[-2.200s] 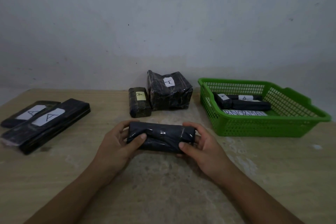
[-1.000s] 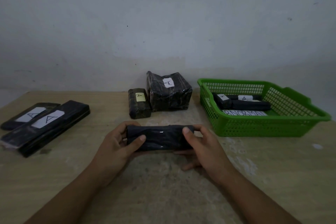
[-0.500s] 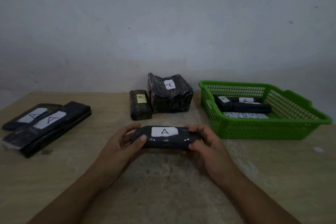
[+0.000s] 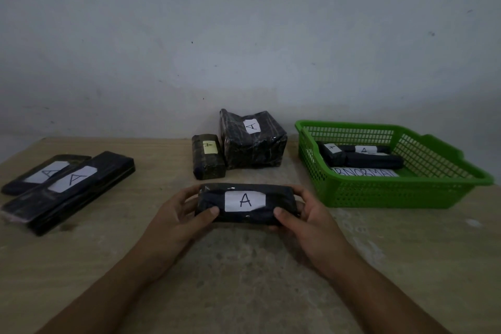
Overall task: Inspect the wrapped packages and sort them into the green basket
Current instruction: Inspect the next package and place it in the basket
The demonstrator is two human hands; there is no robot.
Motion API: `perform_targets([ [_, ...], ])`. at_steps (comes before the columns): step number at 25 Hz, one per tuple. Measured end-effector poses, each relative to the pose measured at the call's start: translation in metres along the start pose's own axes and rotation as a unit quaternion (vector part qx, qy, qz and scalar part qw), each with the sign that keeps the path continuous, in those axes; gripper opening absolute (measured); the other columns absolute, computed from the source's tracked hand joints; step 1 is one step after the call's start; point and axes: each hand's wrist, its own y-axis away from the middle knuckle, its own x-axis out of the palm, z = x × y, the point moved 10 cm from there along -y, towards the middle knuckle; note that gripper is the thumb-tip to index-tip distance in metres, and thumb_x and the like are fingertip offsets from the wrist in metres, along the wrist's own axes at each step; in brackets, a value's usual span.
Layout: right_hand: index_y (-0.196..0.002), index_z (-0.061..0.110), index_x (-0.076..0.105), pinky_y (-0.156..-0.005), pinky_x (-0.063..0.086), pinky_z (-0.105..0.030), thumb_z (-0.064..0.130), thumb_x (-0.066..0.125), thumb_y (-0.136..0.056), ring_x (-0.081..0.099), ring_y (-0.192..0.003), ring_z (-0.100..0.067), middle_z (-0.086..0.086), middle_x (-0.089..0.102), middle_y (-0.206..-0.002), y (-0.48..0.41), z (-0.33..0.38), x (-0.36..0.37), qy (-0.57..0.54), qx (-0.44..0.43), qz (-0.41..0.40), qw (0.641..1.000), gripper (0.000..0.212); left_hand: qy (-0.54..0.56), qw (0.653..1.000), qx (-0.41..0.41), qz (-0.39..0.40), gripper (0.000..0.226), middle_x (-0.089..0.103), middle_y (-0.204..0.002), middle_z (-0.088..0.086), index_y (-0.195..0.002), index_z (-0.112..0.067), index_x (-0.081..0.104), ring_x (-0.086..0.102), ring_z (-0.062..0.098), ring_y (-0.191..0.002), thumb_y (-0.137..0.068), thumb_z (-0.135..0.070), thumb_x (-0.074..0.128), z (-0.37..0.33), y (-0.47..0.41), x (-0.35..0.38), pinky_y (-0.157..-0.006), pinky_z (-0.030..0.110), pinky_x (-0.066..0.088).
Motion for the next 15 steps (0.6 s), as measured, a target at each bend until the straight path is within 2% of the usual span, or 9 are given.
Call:
perform_targets([
  [3,-0.117,0.02,0.056,-0.09,0.056,-0.043,-0.001,0.065,-0.087,0.07,-0.103,-0.023,-0.007,0.074,-0.107,-0.001,0.002,-0.002,0.043,-0.003,-0.002,0.999,0.038,0.086,0.996,-0.028,0.002,0.054,0.072,-0.114,0.011,-0.124,-0.01,0.057,0.069,0.026,-0.103,-0.073,-0.024,0.068,0.004,0.0,0.005,-0.086,0.041,0.058],
  [6,-0.115,0.01,0.059,-0.078,0.061,-0.037,-0.003,0.061,-0.089,0.071,-0.098,-0.024,-0.013,0.072,-0.11,0.002,-0.003,0.003,0.009,0.03,0.017,0.999,0.03,0.005,1.0,-0.012,-0.003,0.035,0.076,-0.103,0.008,-0.117,-0.009,0.062,0.072,0.022,-0.097,-0.083,-0.018,0.058,-0.001,0.001,0.007,-0.083,0.036,0.059],
  [9,-0.11,0.009,0.067,-0.077,0.06,-0.042,0.016,0.06,-0.093,0.072,-0.097,-0.024,-0.01,0.074,-0.105,0.002,-0.004,0.005,-0.008,0.043,0.018,0.999,0.02,-0.042,0.999,0.001,-0.013,0.02,0.076,-0.098,0.007,-0.109,-0.014,0.062,0.073,0.015,-0.087,-0.091,-0.01,0.054,-0.008,0.004,0.007,-0.063,0.017,0.057],
  [11,-0.107,0.009,0.068,-0.073,0.061,-0.042,0.024,0.056,-0.095,0.073,-0.091,-0.023,-0.008,0.075,-0.098,0.001,-0.004,0.004,-0.001,0.045,0.006,0.999,0.022,-0.048,0.999,0.003,-0.016,0.02,0.076,-0.097,0.01,-0.109,-0.012,0.062,0.073,0.017,-0.087,-0.091,-0.01,0.054,-0.009,0.004,0.005,-0.062,0.018,0.057],
  [15,-0.108,0.01,0.067,-0.059,0.06,-0.036,0.022,0.053,-0.097,0.073,-0.083,-0.021,-0.009,0.075,-0.099,0.002,-0.002,0.002,0.029,0.034,-0.009,0.999,0.021,-0.035,0.999,0.0,0.0,0.027,0.077,-0.097,0.008,-0.111,-0.012,0.062,0.073,0.02,-0.089,-0.085,-0.017,0.058,-0.009,0.005,0.008,-0.07,0.025,0.06],
])
